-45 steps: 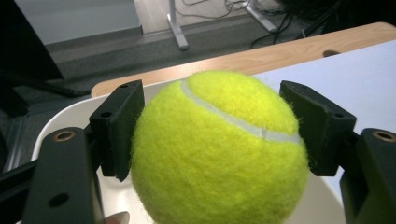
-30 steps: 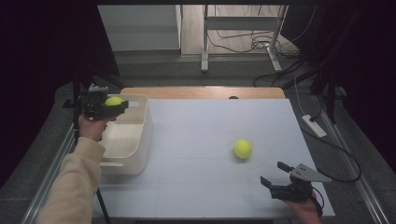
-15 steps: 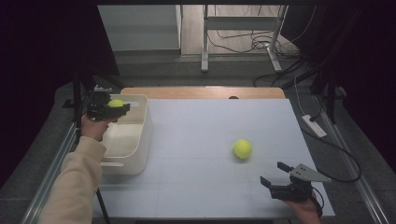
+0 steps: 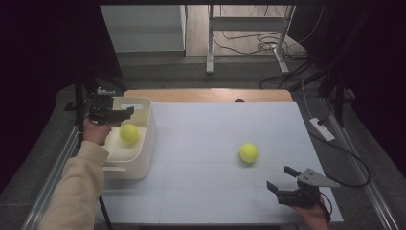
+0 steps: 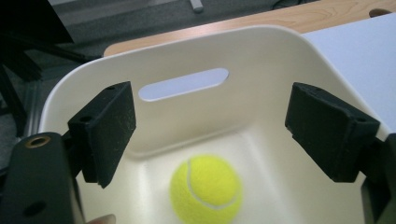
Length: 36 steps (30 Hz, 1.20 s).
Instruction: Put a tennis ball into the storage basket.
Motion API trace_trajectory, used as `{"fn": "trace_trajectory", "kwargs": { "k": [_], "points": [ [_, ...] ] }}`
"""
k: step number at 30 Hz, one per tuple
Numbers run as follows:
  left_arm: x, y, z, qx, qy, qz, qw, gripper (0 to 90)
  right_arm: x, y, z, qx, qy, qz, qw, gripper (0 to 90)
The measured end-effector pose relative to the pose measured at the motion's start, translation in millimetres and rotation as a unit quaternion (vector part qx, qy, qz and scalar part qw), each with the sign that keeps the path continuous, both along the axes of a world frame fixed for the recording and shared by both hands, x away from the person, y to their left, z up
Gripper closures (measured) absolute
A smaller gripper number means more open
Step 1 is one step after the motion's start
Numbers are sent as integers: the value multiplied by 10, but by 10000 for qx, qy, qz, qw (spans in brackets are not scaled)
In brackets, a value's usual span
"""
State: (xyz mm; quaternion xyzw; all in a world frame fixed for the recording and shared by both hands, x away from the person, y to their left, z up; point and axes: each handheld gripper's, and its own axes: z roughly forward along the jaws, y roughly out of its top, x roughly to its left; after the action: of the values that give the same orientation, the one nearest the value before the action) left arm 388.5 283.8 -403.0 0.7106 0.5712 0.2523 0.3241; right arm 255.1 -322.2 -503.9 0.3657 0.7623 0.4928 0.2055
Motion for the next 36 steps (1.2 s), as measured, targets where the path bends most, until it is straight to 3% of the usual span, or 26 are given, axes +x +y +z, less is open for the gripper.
{"fn": "trace_trajectory", "kwargs": {
  "k": [10, 15, 25, 29, 32, 36],
  "points": [
    [-135, -33, 100, -40, -223, -228, 9995, 147, 11, -3, -7, -24, 11, -14, 10000, 87],
    [-228, -55, 171, -170, -366, -390, 9984, 147, -1, -6, -2, -10, 4, -20, 10000, 87],
    [-501, -201, 276, -377, -707, -867, 9930, 150, 17, -1, -4, 7, 1, 3, 10000, 87],
    [-619, -285, 282, -485, -819, -1087, 9895, 150, 45, 15, -13, -1, 19, 21, 10000, 87],
    [-666, -316, 282, -500, -856, -1168, 9882, 150, 50, 14, -20, 22, 37, 23, 10000, 87],
    [-767, -352, 293, -634, -1006, -1318, 9841, 150, 62, 14, -19, 23, 52, 4, 10000, 87]
  ]
}}
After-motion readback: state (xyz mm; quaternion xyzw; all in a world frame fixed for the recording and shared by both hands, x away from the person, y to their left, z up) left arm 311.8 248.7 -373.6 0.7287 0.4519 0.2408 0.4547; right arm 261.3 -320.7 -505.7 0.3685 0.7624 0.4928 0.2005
